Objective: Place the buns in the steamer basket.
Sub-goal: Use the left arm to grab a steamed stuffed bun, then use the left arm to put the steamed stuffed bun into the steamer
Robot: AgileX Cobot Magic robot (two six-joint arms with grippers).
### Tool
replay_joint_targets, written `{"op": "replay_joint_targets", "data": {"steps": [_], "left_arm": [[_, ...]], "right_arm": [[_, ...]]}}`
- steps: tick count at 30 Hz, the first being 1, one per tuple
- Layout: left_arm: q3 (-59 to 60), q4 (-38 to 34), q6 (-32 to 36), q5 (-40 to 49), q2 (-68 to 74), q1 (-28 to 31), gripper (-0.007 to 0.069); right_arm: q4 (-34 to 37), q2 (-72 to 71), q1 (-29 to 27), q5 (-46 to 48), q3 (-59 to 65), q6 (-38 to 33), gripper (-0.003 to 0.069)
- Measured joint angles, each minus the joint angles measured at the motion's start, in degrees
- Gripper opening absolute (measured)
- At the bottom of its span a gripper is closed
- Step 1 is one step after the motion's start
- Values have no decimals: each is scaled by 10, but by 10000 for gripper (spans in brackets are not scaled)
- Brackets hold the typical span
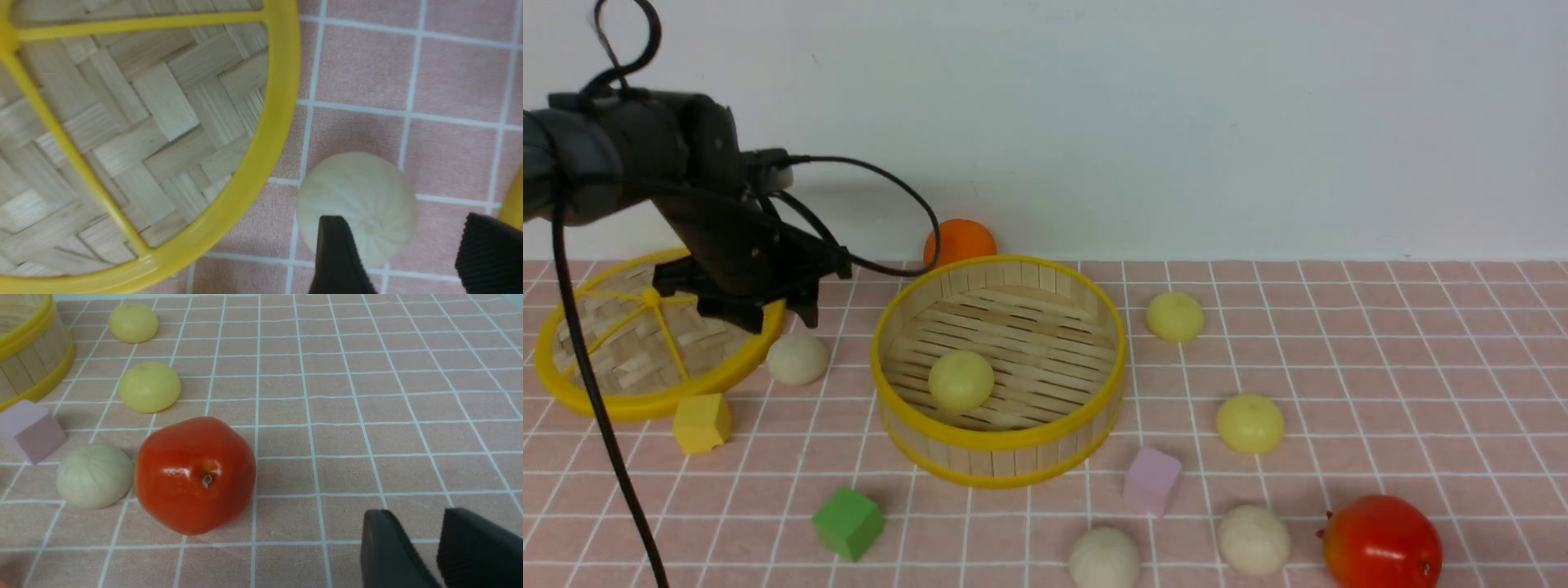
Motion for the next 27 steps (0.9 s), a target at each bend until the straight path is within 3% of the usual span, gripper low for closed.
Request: {"op": "replay_joint_targets", "data": {"steps": [11,20,27], "left_arm": [[0,1,-4,-19,37,0,330],[-13,4,-4,2,29,0,43],[-129,-33,-4,73,-3,-5,28]], "right_arm": [[0,0,0,0,0,0,242],[0,0,0,0,0,0,242],[0,0,0,0,0,0,242]]}}
